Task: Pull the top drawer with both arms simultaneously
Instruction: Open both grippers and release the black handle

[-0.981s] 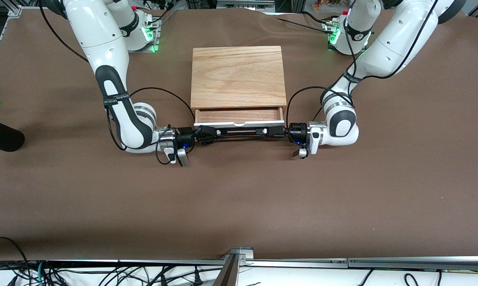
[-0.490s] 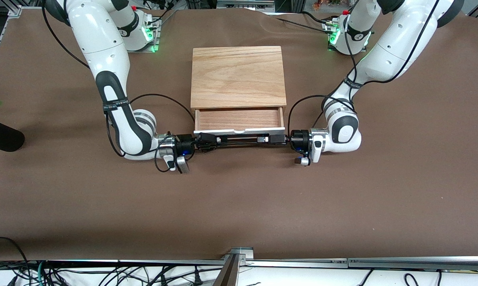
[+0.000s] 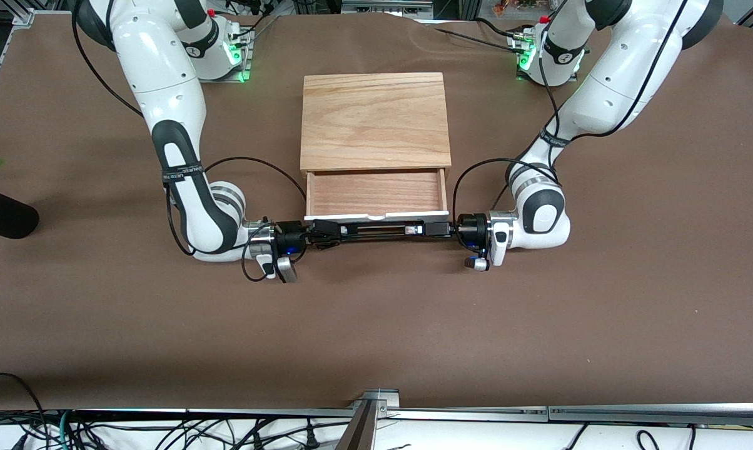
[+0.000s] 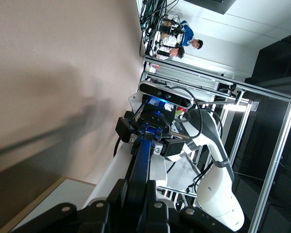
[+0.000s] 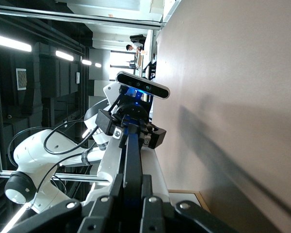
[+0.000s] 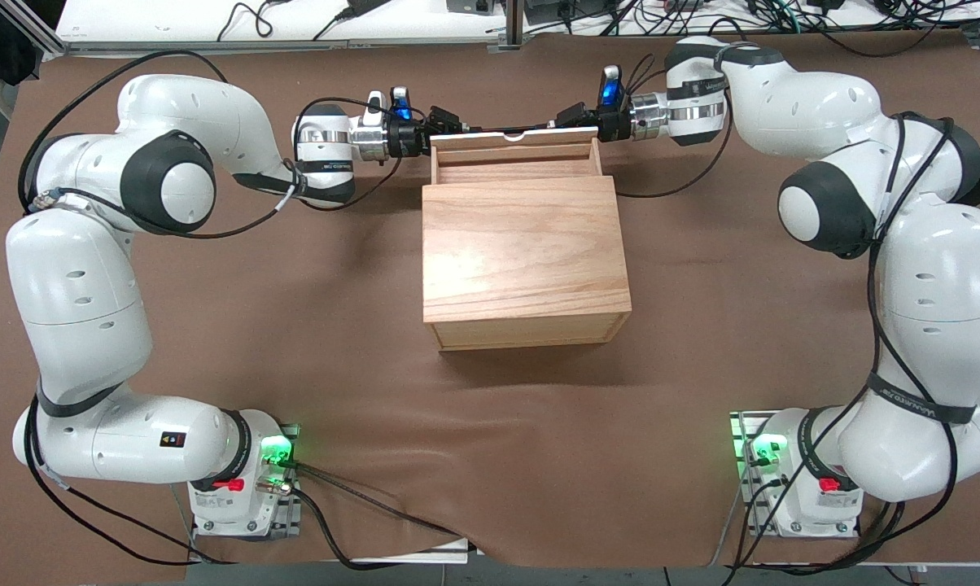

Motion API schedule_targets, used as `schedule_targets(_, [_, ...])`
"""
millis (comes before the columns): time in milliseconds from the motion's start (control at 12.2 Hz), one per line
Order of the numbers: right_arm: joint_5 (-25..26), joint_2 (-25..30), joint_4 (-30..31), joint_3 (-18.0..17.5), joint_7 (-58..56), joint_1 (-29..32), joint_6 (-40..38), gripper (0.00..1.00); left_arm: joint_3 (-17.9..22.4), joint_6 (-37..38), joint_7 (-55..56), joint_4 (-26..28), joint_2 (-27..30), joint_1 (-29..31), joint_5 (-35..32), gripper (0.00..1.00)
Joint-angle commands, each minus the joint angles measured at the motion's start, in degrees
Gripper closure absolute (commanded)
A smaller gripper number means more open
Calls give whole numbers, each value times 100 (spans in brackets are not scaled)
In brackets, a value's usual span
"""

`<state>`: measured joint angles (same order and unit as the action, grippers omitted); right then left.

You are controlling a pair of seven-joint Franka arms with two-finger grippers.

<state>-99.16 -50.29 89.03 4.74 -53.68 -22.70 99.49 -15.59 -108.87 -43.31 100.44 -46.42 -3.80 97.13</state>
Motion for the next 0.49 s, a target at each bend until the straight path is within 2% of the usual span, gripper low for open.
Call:
schedule_targets(0, [-139, -218, -377, 247, 139, 240, 273, 100, 108, 269, 403, 238, 160, 46, -177, 56])
schedule_targets(82, [-139, -227, -377, 247, 139, 231, 290, 100, 108, 269, 402, 300, 169, 55, -177, 33])
schedule_targets(163, [-130, -227, -377, 247, 139, 231, 282, 100, 108, 269, 394, 327, 177, 55, -177, 20])
schedule_targets(245, [-130, -227, -377, 247, 139, 231, 282, 78, 108, 269, 394, 370, 195, 73, -177, 0])
schedule_targets(327, [-130, -227, -377, 247, 139, 231, 282, 50, 108, 278, 402, 397, 221, 90, -177, 0])
schedule_targets(409, [-130, -210, -377, 247, 139, 231, 282, 34, 108, 287, 429, 397, 239, 108, -177, 0])
